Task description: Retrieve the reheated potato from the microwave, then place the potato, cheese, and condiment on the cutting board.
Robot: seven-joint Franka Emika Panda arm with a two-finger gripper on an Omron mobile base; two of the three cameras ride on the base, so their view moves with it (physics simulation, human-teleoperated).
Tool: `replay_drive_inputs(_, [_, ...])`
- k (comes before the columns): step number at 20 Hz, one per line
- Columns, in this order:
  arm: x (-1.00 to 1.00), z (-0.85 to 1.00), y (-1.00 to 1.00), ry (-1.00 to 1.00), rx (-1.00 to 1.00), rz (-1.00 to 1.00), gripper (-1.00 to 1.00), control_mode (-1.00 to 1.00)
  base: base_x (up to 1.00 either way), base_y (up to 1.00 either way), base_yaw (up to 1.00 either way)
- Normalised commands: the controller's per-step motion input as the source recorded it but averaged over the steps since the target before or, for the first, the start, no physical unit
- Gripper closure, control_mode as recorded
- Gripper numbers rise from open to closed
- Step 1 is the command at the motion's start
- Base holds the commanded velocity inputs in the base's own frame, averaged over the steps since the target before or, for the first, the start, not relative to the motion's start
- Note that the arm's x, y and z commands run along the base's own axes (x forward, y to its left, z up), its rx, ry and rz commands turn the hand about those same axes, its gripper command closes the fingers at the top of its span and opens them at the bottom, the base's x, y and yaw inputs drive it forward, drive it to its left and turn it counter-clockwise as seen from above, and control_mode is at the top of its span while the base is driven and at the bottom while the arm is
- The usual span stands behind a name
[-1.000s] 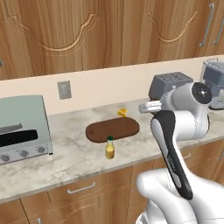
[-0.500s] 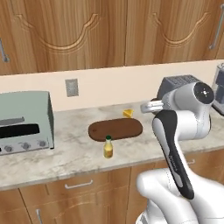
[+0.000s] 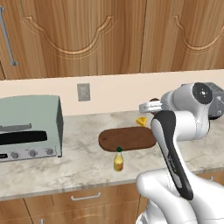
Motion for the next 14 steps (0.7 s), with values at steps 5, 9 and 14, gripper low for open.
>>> replay_drive_inputs(5, [0.0,0.0,0.0,0.0,0.0,0.0,1.0,1.0,0.46,-0.08,0.08])
replay_drive_inputs(9, [0.0,0.0,0.0,0.0,0.0,0.0,1.0,1.0,0.22,-0.01,0.0])
replay_drive_inputs(14, [0.0,0.0,0.0,0.0,0.0,0.0,1.0,1.0,0.0,0.0,0.0])
